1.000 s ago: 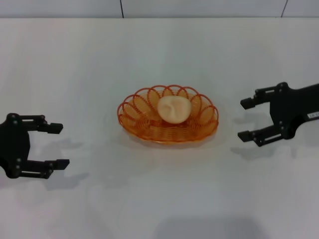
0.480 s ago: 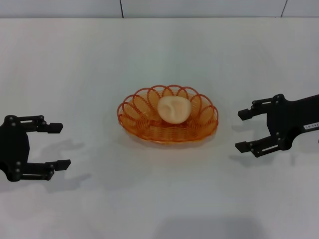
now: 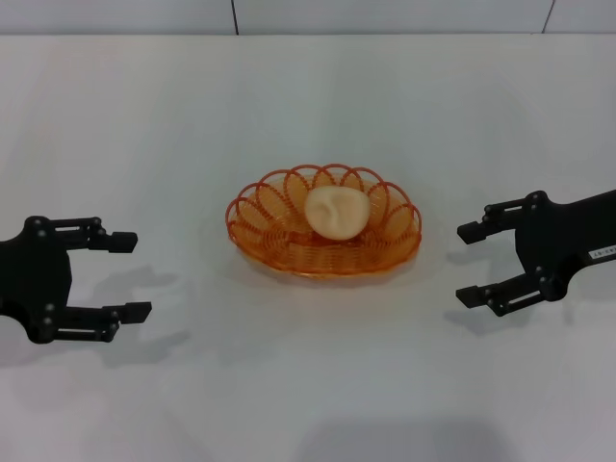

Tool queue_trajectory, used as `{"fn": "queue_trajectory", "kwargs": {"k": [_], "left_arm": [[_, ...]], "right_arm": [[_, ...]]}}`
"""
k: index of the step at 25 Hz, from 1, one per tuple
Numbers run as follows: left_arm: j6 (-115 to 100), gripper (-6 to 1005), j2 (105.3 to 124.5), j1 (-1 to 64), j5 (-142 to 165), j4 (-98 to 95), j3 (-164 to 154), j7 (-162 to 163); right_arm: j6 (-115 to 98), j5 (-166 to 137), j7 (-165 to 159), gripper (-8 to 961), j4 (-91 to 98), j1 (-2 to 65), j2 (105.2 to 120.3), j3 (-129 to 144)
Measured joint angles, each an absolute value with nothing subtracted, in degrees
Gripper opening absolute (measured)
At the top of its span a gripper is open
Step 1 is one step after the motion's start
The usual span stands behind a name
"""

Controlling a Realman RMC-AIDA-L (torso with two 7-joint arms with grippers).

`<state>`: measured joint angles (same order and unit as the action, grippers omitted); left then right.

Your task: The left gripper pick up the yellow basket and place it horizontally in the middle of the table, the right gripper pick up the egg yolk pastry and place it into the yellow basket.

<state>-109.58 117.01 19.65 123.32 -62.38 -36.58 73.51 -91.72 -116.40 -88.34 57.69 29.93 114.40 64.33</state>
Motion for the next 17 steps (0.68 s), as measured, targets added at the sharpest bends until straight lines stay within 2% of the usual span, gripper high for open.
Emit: {"fn": "queue_trajectory", "kwargs": {"k": [17], "left_arm": [[-109.6,772,116.96,20.0,123.3,-62.2,-36.5,72.4]], "right_arm": [[-91.9,-114.8,-87.6,800,57.7,30.0,114.61,64.1]]}}
